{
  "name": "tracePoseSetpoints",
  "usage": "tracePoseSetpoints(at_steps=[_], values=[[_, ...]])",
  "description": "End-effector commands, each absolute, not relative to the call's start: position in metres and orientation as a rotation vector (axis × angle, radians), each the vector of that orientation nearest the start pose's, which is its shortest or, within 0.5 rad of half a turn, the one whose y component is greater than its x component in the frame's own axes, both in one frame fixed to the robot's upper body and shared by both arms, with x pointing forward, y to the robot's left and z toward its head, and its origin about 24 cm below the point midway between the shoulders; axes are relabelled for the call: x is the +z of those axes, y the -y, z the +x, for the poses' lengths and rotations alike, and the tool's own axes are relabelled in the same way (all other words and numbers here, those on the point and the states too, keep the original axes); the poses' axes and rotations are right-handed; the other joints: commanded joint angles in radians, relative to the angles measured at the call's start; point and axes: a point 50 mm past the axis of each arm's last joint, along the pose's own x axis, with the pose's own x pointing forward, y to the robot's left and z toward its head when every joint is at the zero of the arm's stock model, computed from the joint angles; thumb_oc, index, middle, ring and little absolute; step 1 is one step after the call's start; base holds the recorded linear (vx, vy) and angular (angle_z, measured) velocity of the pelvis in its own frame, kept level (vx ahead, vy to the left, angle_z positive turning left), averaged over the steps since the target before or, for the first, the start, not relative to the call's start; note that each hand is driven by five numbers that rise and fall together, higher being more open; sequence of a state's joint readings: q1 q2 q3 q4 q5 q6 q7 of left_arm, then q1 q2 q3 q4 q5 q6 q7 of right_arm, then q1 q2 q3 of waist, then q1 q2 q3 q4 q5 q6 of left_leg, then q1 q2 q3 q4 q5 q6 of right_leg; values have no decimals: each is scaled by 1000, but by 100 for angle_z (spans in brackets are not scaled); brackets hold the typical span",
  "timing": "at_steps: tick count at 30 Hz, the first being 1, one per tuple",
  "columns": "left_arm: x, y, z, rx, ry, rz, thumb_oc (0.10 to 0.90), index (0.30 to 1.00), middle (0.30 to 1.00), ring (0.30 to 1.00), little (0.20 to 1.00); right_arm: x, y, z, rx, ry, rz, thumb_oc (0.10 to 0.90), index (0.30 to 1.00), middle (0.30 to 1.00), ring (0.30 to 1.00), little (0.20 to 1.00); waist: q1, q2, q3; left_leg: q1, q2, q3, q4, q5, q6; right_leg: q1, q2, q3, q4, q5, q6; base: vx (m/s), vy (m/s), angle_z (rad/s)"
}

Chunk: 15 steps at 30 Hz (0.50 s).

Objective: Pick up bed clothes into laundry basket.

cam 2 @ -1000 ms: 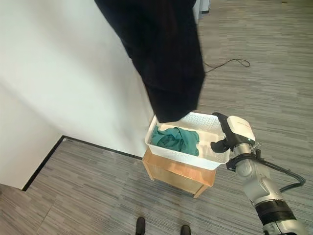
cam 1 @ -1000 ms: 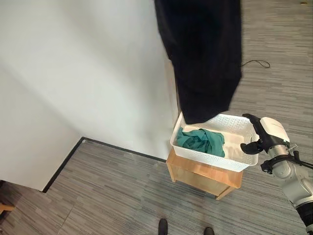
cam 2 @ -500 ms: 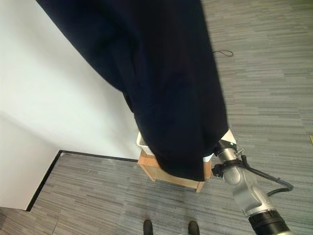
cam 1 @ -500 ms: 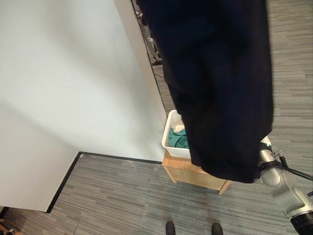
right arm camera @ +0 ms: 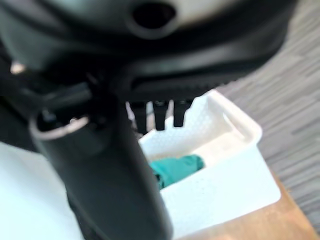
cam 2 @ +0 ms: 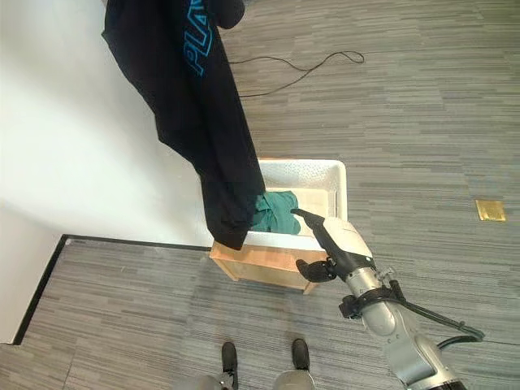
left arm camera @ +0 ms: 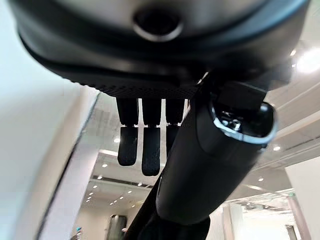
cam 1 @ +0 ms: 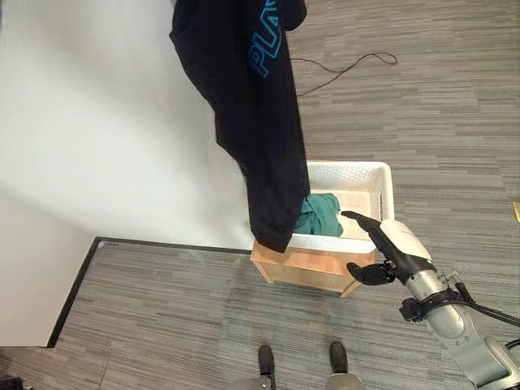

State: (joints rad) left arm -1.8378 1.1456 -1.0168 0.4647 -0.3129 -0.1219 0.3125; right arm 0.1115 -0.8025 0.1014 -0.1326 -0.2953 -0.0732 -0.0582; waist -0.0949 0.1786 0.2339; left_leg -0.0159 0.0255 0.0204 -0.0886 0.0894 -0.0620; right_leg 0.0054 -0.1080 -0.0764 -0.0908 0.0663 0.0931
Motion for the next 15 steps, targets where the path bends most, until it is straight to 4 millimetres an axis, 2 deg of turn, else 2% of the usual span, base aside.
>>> tracePoseSetpoints(at_steps=[1,11,15], values=[[536,-225,251,602,1224,824,400,300,300,300,300,131,240,231,109,326,-1081,800,900,900,900,900,25,-25,-114,-2,47,-7,1,-74,-40,35,-3,-3,4,-93,73,0,0,0],[546,-219,243,594,1262,799,400,300,300,300,300,130,242,232,101,318,-1100,800,900,900,900,900,31,-24,-117,3,46,-9,1,-80,-37,38,-7,-1,4,-95,74,0,0,0],[547,-218,244,580,1262,786,400,300,300,300,300,131,240,232,103,328,-1096,800,900,900,900,900,27,-14,-113,12,42,-5,1,-85,-35,42,-11,5,4,-95,75,0,0,0]])
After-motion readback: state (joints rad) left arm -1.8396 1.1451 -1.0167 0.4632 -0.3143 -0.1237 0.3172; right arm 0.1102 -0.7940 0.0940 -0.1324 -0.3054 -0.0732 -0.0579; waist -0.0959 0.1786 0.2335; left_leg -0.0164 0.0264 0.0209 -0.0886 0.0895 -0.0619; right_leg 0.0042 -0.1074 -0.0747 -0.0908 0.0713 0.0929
